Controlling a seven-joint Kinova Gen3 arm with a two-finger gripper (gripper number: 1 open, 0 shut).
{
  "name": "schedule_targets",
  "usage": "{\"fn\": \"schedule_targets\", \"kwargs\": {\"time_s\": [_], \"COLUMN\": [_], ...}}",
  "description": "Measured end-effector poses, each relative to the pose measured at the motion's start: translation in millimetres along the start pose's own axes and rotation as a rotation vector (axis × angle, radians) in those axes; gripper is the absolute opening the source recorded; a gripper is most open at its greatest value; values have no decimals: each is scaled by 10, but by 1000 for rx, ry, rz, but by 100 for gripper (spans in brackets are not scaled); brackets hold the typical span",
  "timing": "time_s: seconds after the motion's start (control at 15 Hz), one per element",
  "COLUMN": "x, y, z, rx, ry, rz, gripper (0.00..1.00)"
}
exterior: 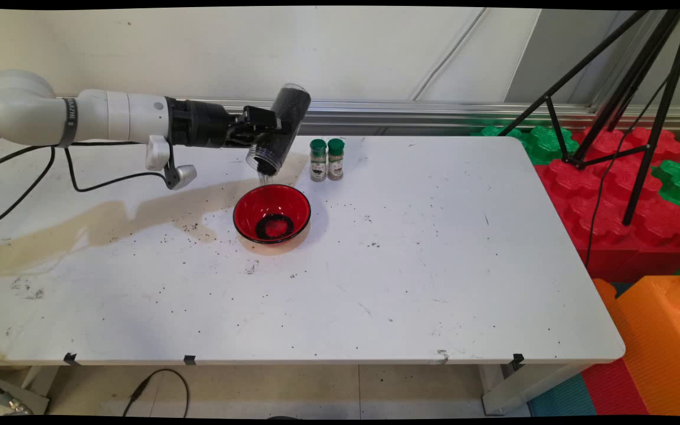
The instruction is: Pour the black seasoning powder in the red bowl
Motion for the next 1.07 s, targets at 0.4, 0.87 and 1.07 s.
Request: {"fn": "schedule_targets", "kwargs": {"time_s": [0.4, 0.87, 1.07], "x": [-9, -15, -14], "y": [18, 33, 39], "z": [8, 9, 9], "rx": [1, 2, 3], "ry": [2, 3, 4], "rz": [9, 18, 24], "gripper": [0, 0, 0]}}
